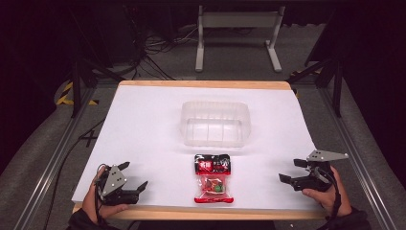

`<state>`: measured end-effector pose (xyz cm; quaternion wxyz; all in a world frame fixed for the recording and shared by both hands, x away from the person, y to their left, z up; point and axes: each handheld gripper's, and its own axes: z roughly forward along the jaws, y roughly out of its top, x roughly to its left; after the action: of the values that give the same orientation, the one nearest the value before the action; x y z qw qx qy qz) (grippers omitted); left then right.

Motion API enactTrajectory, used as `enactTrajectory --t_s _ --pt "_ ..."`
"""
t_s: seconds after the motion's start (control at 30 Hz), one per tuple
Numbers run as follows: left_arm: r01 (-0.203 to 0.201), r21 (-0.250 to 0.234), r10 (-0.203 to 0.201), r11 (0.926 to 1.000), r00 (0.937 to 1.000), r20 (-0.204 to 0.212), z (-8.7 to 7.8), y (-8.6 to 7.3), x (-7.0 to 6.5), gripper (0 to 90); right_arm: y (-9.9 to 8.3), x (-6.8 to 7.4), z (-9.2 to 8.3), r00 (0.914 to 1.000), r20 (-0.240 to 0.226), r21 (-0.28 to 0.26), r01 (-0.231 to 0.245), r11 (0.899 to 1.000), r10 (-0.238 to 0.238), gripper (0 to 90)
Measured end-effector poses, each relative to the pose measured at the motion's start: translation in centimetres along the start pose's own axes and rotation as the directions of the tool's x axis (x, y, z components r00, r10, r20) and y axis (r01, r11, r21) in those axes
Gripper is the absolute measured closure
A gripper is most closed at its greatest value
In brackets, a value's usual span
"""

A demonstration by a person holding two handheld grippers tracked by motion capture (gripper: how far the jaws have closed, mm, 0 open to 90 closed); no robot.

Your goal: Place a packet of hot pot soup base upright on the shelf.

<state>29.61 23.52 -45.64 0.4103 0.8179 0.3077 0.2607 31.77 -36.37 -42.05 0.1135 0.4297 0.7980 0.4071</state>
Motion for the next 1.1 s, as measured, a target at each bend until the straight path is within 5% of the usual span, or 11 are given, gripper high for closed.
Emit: enactTrajectory --t_s 0.3,0.53,0.77,1.1 --pt "-0.006 -0.001 0.006 1.0 1.0 0.004 -0.1 0.0 0.0 10.9 0.3 0.7 1.0 0.9989 -0.047 -0.011 0.009 1.0 -0.01 7.3" --pt "-0.005 -0.001 0.005 1.0 1.0 0.0 -0.1 0.0 0.0 10.9 1.6 2.1 3.4 0.9897 -0.141 -0.005 0.022 1.0 -0.023 11.7" --pt "-0.011 0.003 0.011 0.9999 0.9999 0.001 -0.1 0.0 0.0 10.9 3.8 4.1 7.4 0.9628 -0.269 0.058 0.041 0.997 -0.024 9.2" --pt "-0.007 0.003 0.007 1.0 1.0 0.002 -0.1 -0.1 0.0 11.0 5.9 6.7 11.7 0.9377 -0.347 0.1 0.063 0.993 -0.025 6.6"
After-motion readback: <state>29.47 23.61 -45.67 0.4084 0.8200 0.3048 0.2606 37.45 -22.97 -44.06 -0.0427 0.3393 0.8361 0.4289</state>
